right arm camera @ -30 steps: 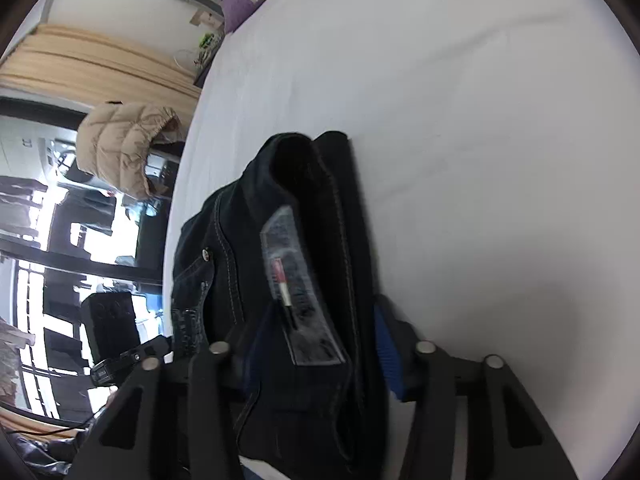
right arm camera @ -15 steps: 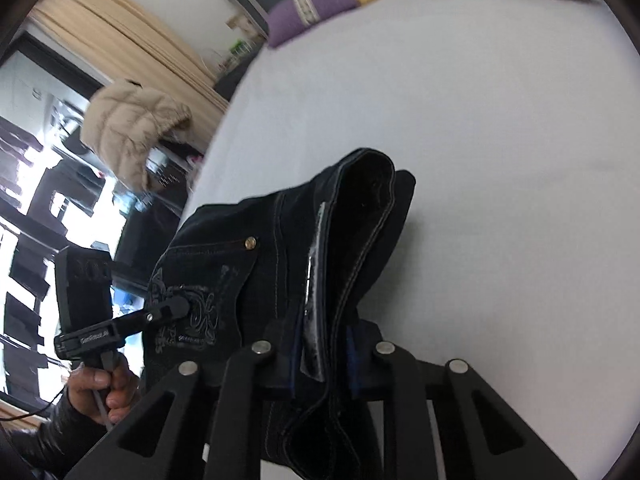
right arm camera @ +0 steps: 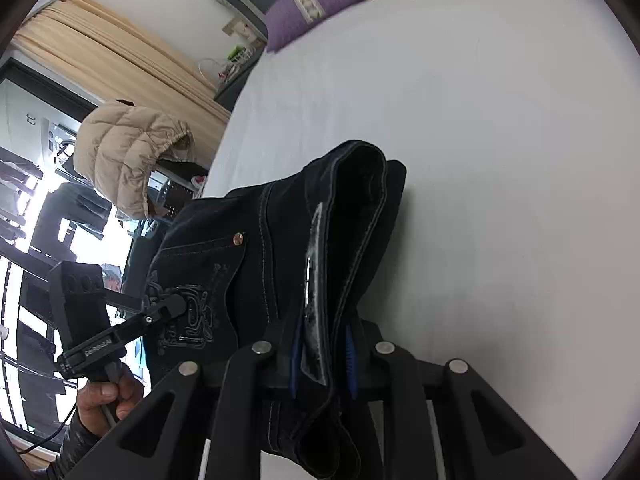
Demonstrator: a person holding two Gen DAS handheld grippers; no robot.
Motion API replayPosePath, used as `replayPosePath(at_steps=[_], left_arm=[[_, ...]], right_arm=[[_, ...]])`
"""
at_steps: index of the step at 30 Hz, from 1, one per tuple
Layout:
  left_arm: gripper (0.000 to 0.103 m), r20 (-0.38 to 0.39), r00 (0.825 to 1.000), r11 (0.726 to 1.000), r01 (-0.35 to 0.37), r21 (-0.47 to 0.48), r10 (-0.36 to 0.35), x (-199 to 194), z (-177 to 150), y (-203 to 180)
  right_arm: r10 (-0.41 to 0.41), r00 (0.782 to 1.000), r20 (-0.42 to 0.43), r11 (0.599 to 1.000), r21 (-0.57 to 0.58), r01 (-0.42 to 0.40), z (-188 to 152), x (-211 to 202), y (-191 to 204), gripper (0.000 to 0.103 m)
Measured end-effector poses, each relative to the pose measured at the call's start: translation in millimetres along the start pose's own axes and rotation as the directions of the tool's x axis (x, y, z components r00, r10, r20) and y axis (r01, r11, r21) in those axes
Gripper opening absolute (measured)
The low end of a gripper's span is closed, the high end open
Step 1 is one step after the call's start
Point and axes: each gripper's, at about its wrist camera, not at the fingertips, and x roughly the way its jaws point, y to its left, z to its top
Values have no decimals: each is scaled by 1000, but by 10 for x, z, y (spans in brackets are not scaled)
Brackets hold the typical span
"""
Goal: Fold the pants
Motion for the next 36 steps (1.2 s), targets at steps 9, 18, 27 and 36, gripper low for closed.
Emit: replayPosePath(at_steps=[9,18,27,36], left_arm=[[40,11,1000,999,-14,-31,14,348,-179,410],[63,240,950,967,-230,112,198,-473,-457,-82],[103,759,598,844,-522,123,260,-2173,-1208,-1300],[103,821,433,736,-676,24,372,-2785,-1804,-1904]], right_arm=[[123,991,49,984,121,-128,-159,234,-450,37],[-35,984,173,997,80,21,-461,-350,-103,73],[-199,776,598,922,-154,355,-1095,-1716,1122,103],[-146,434,889,854,-108,509,-1778,-2850,2107,103]])
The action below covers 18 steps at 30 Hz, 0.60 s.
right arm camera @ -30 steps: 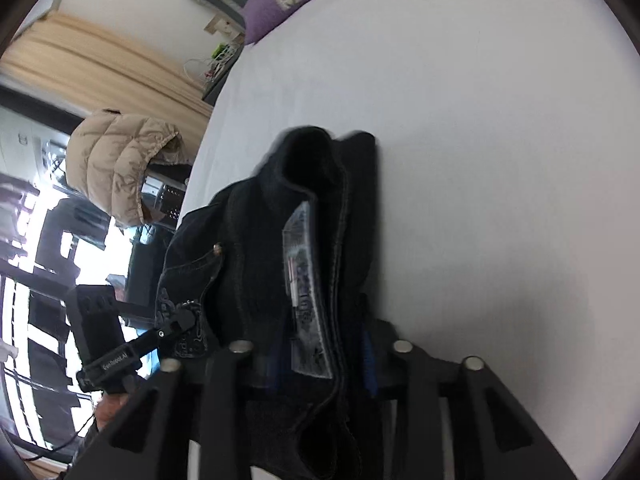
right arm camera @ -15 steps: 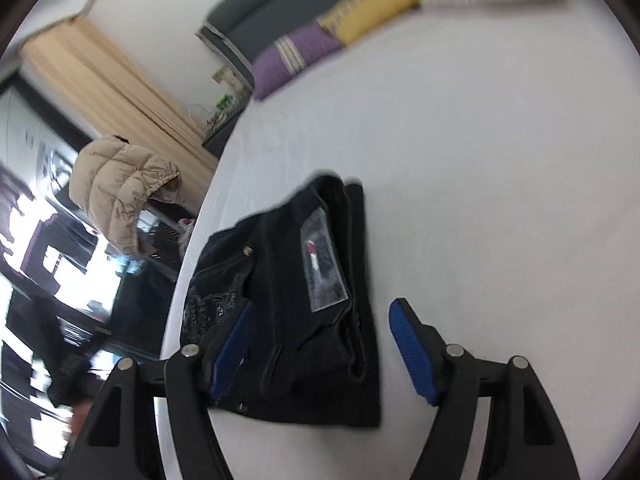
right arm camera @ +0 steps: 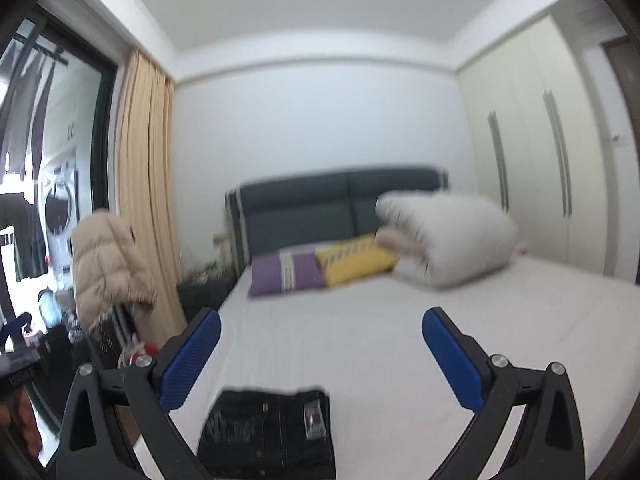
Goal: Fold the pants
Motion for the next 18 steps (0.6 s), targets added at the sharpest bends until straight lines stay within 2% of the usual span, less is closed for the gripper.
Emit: replayPosePath(at_steps=[2,4,8,11,14,18], left_arm=[[103,-10,1000,1000,-5,-18,5,-166,29,44],[103,-36,999,999,-4,-43,3,-356,50,64],[103,-107,994,997,2,-81,-11,-684,65,218],[103,-153,988,994,-5,-108,-11,-868,28,287],[103,-214,977,990,-17,-138,-13,-903,-104,304],[103,-309,951,990,-32,-140,-13,-745,-330,257]], right_arm=[[-26,997,69,1000,4,26,168,-268,47,103],[-32,995,95,999,7,31,284,-446,73,103],[-28,997,76,1000,8,27,439,-652,160,103],[-18,997,78,1000,-9,19,430,-682,239,103],[-8,999,42,1000,-6,8,346,-653,307,103],[-28,996,-81,1000,4,29,107,-481,332,103]])
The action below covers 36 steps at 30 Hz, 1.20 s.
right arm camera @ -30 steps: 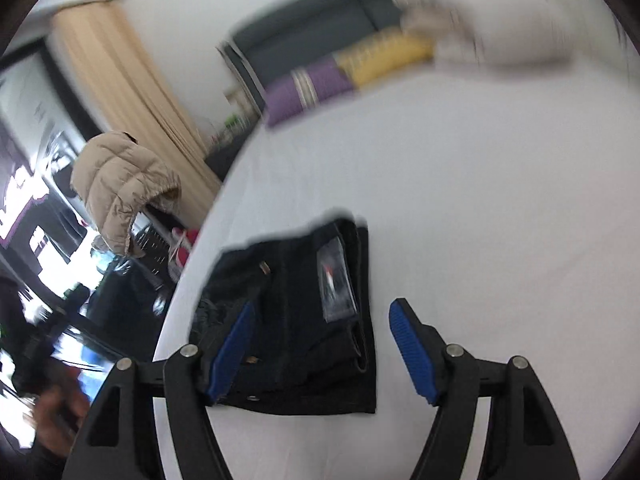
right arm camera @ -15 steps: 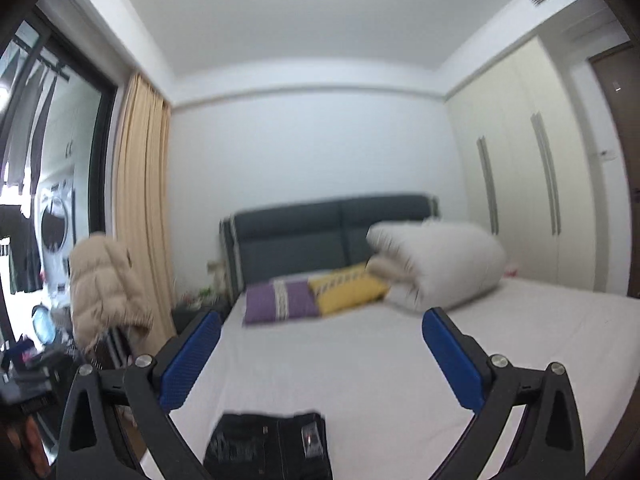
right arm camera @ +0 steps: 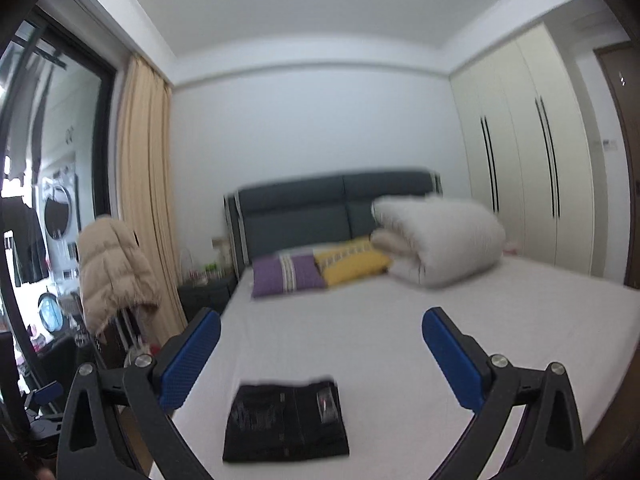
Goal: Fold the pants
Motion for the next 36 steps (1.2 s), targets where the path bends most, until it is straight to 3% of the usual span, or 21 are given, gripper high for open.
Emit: replayPosePath(at_steps=[7,12,17,26,36], left_arm=[[103,-122,992,1000,6,8,-5,659,-251,-140],[103,-215,977,1000,6,22,-1,1145,-427,-221],[103,-317,949,1000,0,18,6,1717,-631,-245],[103,-384,923,999,-4,33,16,2185,-913,-346],[103,-401,916,999,-5,52,25,2146,-986,-428]], right_arm=[[0,980,-201,998,-68,-14,-431,300,122,103],[-10,939,-343,993,-111,-30,-760,554,222,103],[-17,892,-452,995,-96,-29,-1052,800,240,103],[-33,835,-549,997,-82,-14,-1335,1012,203,103],[-24,817,-576,996,-81,-28,-1419,1082,171,103]])
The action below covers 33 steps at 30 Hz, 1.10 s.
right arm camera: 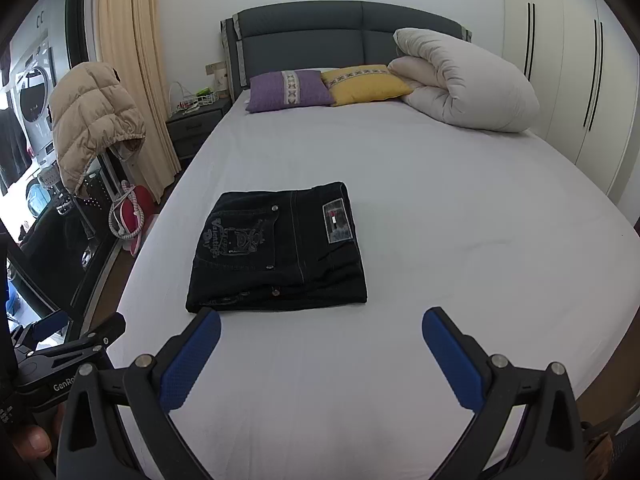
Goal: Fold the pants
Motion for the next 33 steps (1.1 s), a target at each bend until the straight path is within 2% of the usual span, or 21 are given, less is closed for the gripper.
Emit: replayPosePath(at_steps=[33], left_arm=[[103,-14,1000,1000,-7,-14,7,14,-94,-45]], right_arm=[[3,1000,-28,1000,-17,-3,-8,58,46,103]])
